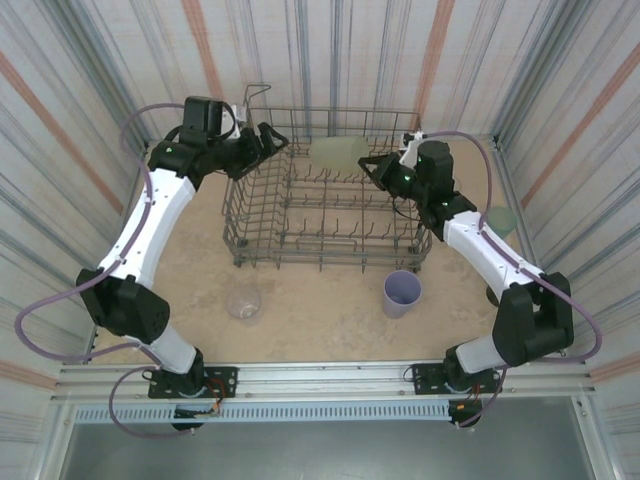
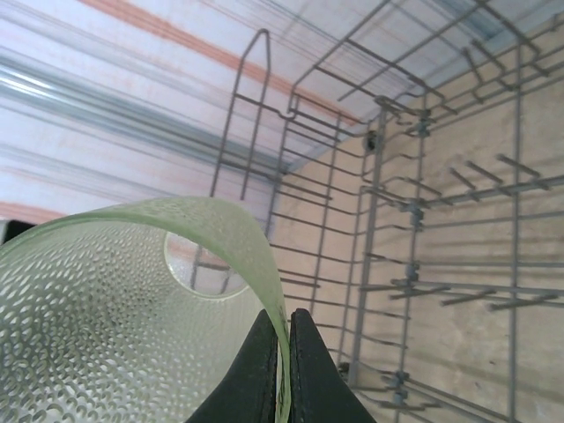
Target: Load the cups into the dish rack
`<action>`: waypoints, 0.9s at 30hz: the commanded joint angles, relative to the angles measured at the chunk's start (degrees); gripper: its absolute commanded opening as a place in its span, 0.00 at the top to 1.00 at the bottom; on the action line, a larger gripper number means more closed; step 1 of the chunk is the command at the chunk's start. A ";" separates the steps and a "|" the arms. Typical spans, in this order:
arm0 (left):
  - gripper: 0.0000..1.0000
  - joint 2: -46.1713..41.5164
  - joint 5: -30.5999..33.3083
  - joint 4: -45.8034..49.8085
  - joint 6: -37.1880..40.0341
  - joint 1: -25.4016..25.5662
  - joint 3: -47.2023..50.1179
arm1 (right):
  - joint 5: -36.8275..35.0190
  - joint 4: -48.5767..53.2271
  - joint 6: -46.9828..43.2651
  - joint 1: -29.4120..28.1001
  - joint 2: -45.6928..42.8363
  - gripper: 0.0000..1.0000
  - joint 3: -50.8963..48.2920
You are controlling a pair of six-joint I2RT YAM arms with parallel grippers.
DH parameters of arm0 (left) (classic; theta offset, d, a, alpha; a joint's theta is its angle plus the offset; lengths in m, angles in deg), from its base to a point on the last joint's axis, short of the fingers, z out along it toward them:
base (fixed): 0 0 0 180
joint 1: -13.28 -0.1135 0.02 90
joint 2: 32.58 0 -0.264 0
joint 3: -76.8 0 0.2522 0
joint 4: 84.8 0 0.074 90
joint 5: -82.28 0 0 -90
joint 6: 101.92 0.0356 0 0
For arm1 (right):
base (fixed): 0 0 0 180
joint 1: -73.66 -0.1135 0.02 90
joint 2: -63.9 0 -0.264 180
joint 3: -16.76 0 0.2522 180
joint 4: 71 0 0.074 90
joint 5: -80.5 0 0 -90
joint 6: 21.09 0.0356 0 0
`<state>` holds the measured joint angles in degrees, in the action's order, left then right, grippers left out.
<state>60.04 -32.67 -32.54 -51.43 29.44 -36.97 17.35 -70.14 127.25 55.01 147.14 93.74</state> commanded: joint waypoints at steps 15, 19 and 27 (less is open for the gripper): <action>0.01 -0.83 -4.00 -28.68 -24.78 1.82 9.21 | 6.83 -35.45 17.82 -0.43 10.61 1.00 -2.48; 0.01 0.16 -5.08 -33.67 -27.80 1.99 10.12 | 6.13 -35.63 17.33 -1.71 11.61 1.00 -2.45; 0.01 2.54 -5.89 -36.15 -30.24 2.82 9.93 | 5.82 -36.25 16.93 -4.00 13.99 1.00 -0.40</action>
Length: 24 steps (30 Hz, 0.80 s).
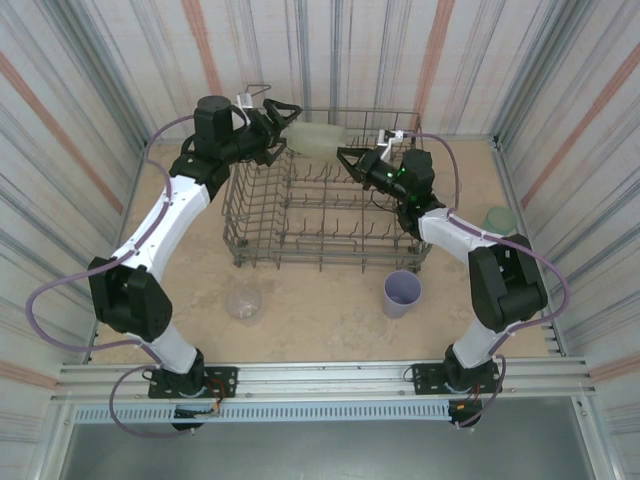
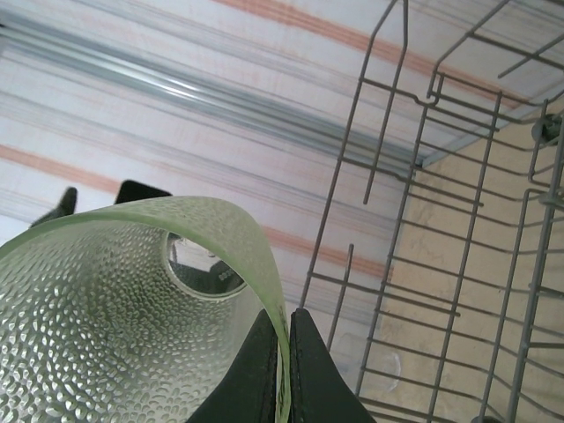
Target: Load the cups into the dish rack
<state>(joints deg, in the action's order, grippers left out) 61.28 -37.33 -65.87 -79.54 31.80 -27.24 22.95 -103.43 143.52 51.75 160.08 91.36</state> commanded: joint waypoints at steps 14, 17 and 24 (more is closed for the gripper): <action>0.01 0.40 -2.21 -3.41 -2.20 0.64 2.91 | -3.36 -7.45 0.28 -1.69 1.05 1.00 1.42; 0.01 0.21 -2.21 -3.46 -2.56 0.42 3.58 | -3.39 -7.00 -0.07 -1.58 0.73 1.00 1.57; 0.01 -0.93 -1.52 -4.07 -2.84 -0.44 6.35 | -4.10 -2.33 -4.24 -1.58 -2.32 1.00 0.98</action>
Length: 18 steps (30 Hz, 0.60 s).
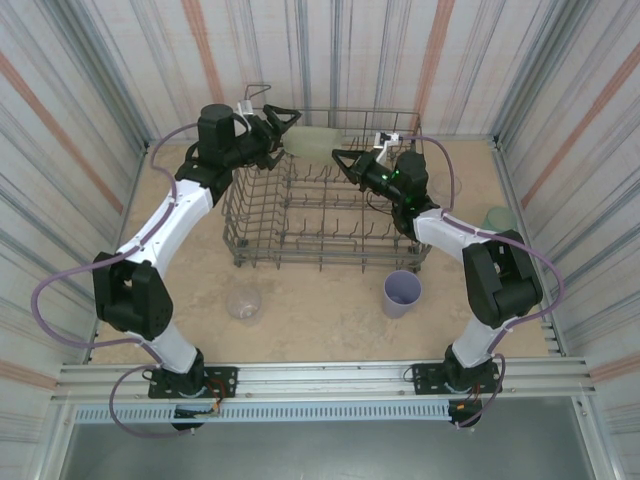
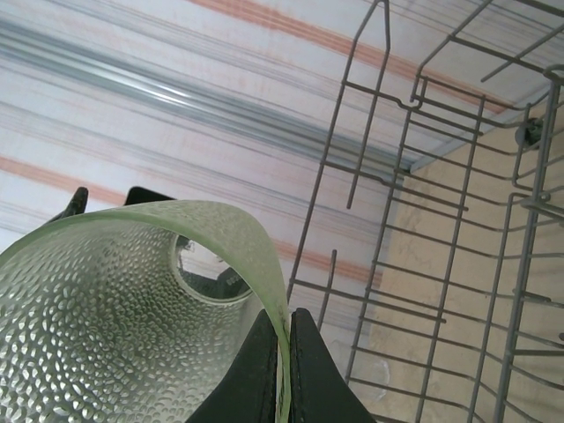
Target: Load the cups into the dish rack
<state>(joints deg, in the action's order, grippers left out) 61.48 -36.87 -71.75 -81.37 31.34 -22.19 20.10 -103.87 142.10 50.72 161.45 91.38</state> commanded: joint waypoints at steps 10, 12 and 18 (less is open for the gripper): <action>0.01 -0.51 -3.21 1.84 -1.34 0.22 1.03 | -2.06 4.43 -8.24 -1.18 -6.35 1.00 2.28; 0.01 -0.45 -3.28 1.03 -1.99 0.52 1.03 | -1.96 4.18 -8.21 -1.65 -5.67 1.00 2.64; 0.01 -0.18 -3.31 1.18 -2.86 1.10 0.58 | -3.99 0.06 -7.41 -3.42 -2.71 1.00 3.55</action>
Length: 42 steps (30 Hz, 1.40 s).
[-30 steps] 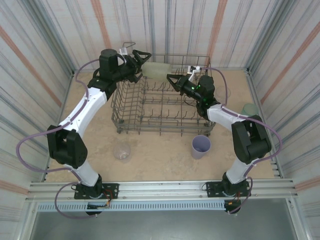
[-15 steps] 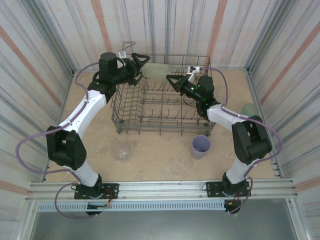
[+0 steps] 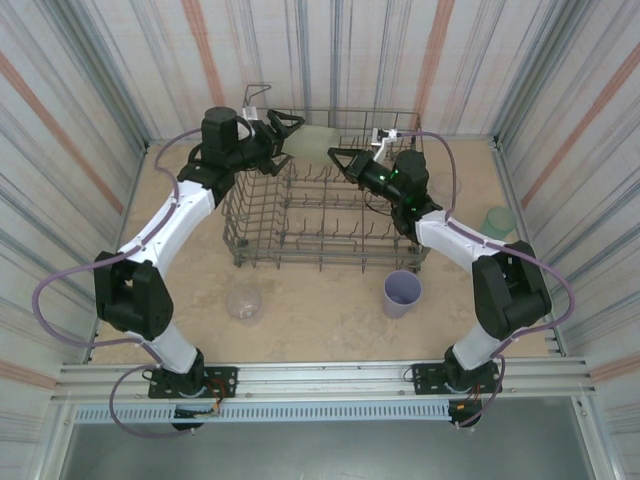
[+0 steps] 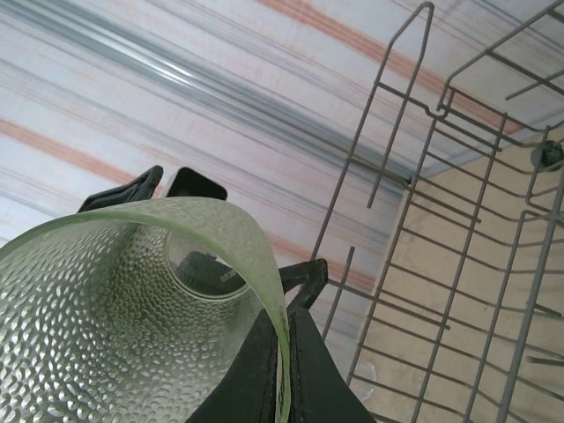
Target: Load the cups into the dish rack
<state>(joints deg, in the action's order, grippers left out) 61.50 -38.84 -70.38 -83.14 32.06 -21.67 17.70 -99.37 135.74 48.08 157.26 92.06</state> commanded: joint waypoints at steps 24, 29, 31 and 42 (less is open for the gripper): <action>0.70 -1.78 -2.77 -5.76 -2.80 0.37 4.26 | -3.84 -2.81 -0.29 -1.49 2.13 0.80 2.01; 0.75 -2.06 -2.39 -4.46 -1.19 0.34 3.10 | -4.49 1.77 -1.45 -1.40 0.42 0.65 2.00; 0.76 -2.15 -1.90 -3.47 -0.36 0.36 2.44 | -4.79 4.44 -2.68 -1.18 -0.63 0.60 2.07; 0.76 -1.87 2.17 3.72 7.30 0.20 -3.08 | -6.60 21.62 -10.00 0.97 -11.04 0.45 -1.74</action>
<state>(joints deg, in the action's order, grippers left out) 61.26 -38.03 -68.50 -79.98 32.26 -21.71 12.17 -84.39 129.90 48.25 150.53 91.90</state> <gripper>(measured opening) 0.708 0.550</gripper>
